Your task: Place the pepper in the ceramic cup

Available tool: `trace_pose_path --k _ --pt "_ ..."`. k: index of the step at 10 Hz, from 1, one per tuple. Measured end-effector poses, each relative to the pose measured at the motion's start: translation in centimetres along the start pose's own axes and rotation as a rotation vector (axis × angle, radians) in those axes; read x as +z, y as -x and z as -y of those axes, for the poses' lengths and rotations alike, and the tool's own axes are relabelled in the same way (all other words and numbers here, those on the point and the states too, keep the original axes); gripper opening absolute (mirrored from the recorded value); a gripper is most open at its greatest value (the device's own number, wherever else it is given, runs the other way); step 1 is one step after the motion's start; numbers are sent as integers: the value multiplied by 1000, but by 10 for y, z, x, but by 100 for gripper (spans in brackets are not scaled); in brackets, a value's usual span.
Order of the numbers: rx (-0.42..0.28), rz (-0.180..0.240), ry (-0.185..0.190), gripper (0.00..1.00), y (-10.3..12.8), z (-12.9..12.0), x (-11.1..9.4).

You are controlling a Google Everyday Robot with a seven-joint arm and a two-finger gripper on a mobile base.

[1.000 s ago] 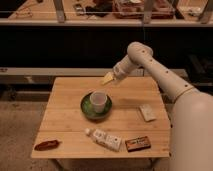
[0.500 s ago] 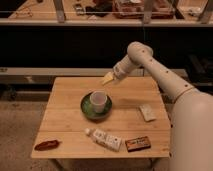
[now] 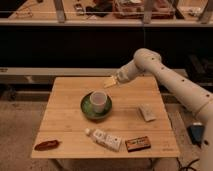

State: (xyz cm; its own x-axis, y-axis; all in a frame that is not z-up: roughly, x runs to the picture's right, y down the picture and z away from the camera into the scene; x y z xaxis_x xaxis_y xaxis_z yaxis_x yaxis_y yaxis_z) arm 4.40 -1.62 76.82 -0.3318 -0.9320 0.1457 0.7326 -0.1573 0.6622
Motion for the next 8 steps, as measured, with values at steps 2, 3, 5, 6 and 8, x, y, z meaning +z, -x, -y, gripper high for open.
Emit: trace_pose_path --k 2,3,5,6,8 --pt "-161 -46 0 64 40 47 -8" --pt "-237 -37 1 64 57 66 -5" --pt "-380 -13 3 64 91 99 1" --pt "-424 -6 5 64 103 109 2" --pt "-446 -9 2 64 106 113 3"
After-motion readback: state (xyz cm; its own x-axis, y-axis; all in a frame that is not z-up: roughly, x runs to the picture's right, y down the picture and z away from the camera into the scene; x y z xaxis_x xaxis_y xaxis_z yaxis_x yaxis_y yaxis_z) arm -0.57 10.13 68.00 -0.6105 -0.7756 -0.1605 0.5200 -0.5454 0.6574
